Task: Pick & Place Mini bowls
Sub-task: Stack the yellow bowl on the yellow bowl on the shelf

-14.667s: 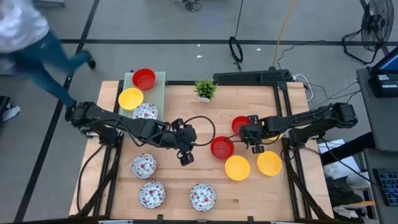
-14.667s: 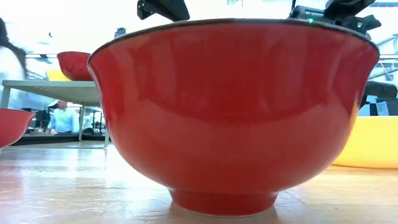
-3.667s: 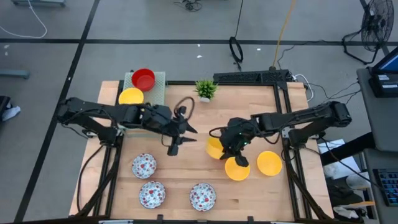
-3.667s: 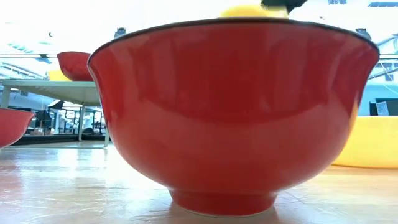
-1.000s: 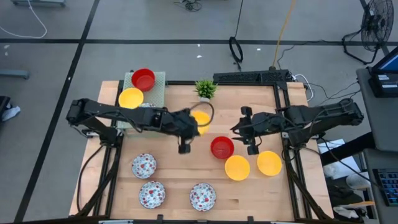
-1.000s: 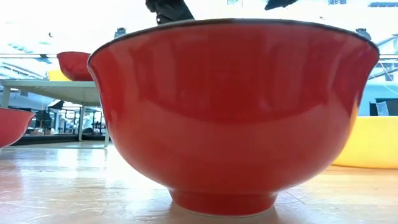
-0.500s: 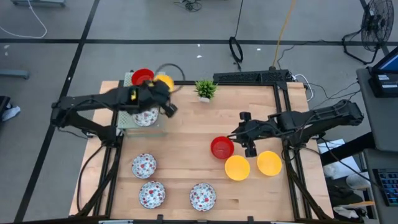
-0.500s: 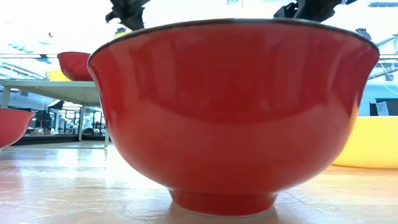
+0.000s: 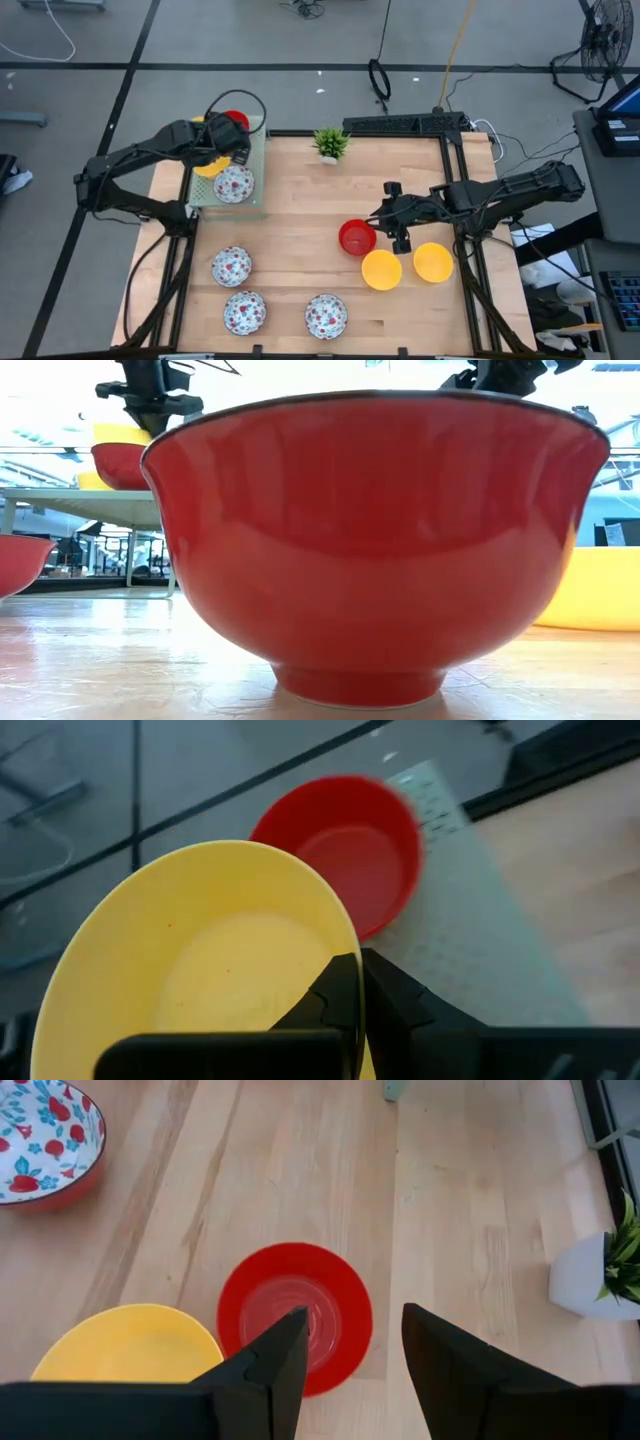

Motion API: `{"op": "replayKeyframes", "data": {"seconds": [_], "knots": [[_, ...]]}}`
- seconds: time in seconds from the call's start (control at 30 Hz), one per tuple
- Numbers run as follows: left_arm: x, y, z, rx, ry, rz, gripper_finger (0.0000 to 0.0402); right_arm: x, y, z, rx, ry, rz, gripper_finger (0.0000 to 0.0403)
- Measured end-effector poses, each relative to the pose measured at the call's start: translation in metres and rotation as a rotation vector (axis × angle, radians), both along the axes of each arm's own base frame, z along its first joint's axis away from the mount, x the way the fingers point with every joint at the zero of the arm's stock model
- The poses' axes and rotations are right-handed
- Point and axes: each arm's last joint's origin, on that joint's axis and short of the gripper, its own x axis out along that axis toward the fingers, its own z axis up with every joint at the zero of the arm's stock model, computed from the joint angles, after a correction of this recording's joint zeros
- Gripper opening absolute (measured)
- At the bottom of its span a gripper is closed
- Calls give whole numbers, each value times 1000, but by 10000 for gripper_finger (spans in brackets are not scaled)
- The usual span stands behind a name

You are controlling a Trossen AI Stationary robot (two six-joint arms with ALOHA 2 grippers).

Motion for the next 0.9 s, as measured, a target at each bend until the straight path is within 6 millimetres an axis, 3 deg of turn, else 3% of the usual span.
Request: {"op": "replayKeyframes", "data": {"seconds": [0.3,0.7,0.9], "knots": [[-8,-2,-4,-31,0,115,8,0,0,0,0,0,1,146],[-6,-11,-49,-77,78,134,7,0,0,0,-1,3,1,146],[1,-8,-52,-64,48,88,6,0,0,0,0,0,1,146]]}}
